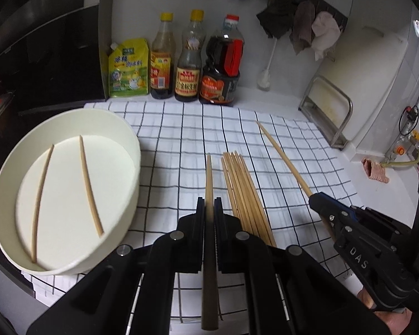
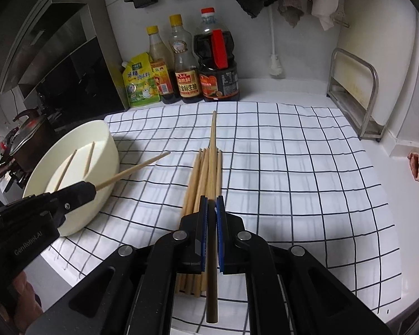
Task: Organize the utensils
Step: 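Carry both chopsticks into the white basin and open both tools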
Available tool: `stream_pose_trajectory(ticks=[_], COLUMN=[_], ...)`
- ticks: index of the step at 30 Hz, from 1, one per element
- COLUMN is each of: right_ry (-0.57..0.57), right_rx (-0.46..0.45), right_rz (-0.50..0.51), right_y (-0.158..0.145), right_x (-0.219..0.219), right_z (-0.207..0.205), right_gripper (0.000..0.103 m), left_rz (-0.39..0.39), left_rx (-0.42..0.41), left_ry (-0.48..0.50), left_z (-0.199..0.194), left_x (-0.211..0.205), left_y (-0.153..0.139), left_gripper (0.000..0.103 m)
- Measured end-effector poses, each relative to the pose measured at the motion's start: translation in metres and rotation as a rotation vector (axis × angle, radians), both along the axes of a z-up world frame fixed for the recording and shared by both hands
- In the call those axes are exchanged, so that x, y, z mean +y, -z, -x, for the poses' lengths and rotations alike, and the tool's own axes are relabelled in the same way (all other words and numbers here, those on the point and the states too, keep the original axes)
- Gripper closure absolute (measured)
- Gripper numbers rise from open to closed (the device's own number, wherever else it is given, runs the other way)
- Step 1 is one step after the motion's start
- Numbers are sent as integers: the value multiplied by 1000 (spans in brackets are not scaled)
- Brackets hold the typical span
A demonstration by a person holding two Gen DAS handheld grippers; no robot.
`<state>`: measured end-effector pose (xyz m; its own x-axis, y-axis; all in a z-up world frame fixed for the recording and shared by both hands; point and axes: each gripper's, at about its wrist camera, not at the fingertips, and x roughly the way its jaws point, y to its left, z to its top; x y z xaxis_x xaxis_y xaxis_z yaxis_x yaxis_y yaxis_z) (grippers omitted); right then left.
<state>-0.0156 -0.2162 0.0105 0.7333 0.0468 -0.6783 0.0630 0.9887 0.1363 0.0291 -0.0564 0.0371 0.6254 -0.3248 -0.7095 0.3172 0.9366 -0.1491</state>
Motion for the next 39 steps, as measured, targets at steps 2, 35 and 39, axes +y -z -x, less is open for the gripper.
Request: stream_pose_trajectory(ticks=[2,35,39], right_ry=[-14,-394,-390], right_rx=[-13,133,156], right_rz=[0,40,21], right_y=[-6,31,37], right_x=[8,227,228], right_z=[-1,-129,-139], right_gripper=[97,97,97], left_rz=[9,-47,-55], left_rx=[-21,69,87], left_ry=[-10,-336,-327], left_z=[0,-68,-77], left_x=[9,198,196], left_y=[-10,45,52], left_gripper=[96,96,96])
